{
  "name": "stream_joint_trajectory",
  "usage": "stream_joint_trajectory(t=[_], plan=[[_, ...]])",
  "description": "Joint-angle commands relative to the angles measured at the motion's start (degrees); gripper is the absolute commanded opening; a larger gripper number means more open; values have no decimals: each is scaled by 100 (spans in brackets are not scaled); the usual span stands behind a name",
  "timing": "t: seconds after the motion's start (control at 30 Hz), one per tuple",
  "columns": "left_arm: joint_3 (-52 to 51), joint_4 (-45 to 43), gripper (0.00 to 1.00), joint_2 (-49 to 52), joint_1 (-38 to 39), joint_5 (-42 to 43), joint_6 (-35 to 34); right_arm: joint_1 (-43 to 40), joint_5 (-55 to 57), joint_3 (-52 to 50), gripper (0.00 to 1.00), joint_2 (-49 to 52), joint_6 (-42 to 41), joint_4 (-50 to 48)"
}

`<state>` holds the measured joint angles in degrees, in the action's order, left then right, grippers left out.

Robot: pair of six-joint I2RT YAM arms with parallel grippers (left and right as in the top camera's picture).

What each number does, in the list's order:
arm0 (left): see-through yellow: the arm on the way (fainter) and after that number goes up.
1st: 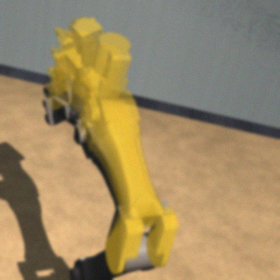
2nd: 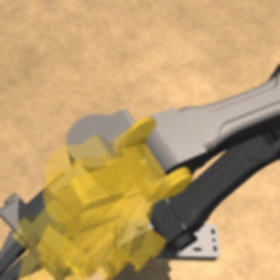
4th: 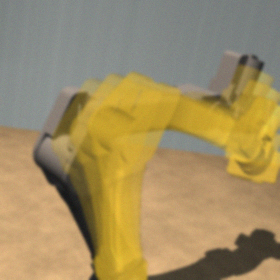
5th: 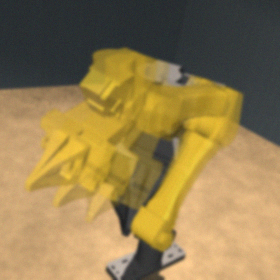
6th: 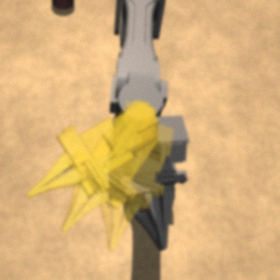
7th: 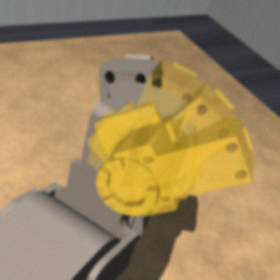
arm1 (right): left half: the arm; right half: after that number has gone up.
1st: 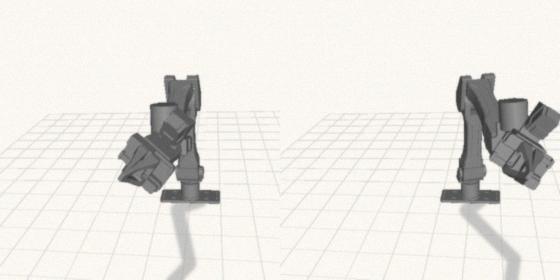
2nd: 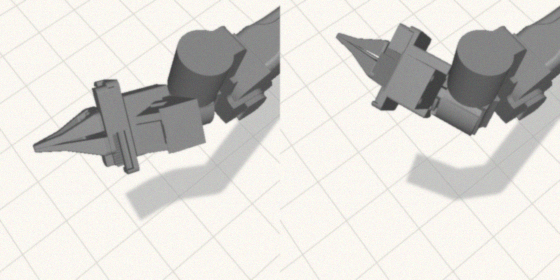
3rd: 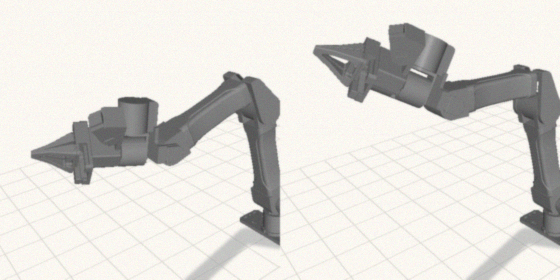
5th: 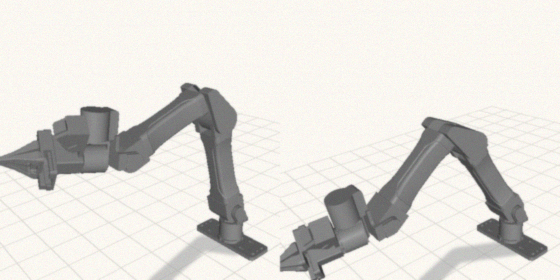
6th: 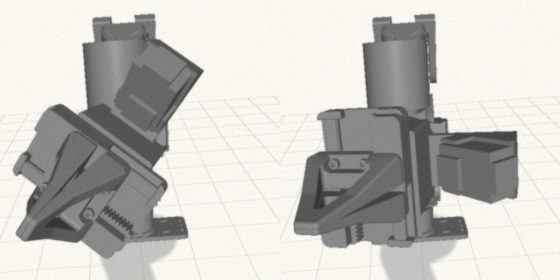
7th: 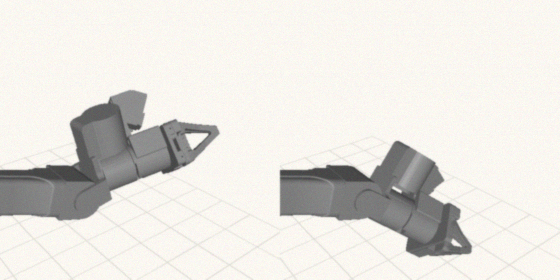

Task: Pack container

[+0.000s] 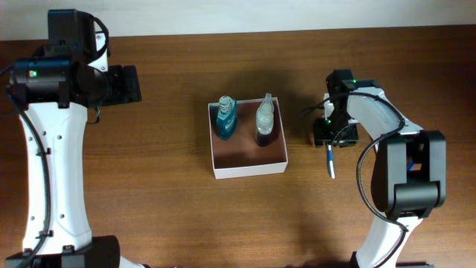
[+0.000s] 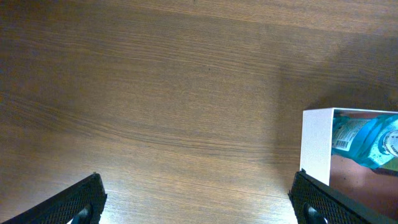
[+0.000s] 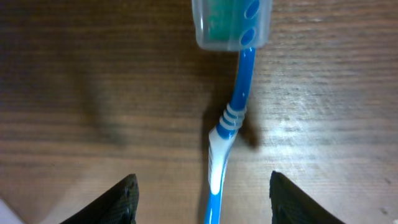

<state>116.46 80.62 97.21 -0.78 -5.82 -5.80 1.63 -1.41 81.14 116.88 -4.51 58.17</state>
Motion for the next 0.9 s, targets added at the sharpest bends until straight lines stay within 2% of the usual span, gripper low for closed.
stream_joint_trajectory(t=[0.0,0.23,0.27,0.33,0.4,0.53,0.77,0.87], plan=[[-20,4,96,39,-15,46,31,-129,-55,-205,60,146,-48,-199],[-20,4,96,39,-15,46,31,-138,-52,-225,59,151,-46,-459],[-20,4,96,39,-15,46,28,-136,-52,-225,56,151,-46,-476],[-20,4,96,39,-15,46,31,-131,-52,-225,40,153,-46,-514],[-20,2,96,39,-15,46,31,-131,-52,-229,30,153,-46,-507],[-20,2,96,39,-15,46,28,-131,-52,-251,15,153,-48,-507],[-20,2,96,39,-15,46,28,-131,-52,-251,4,153,-46,-505],[-20,2,96,39,-15,46,31,-131,-55,-251,4,153,-46,-505]])
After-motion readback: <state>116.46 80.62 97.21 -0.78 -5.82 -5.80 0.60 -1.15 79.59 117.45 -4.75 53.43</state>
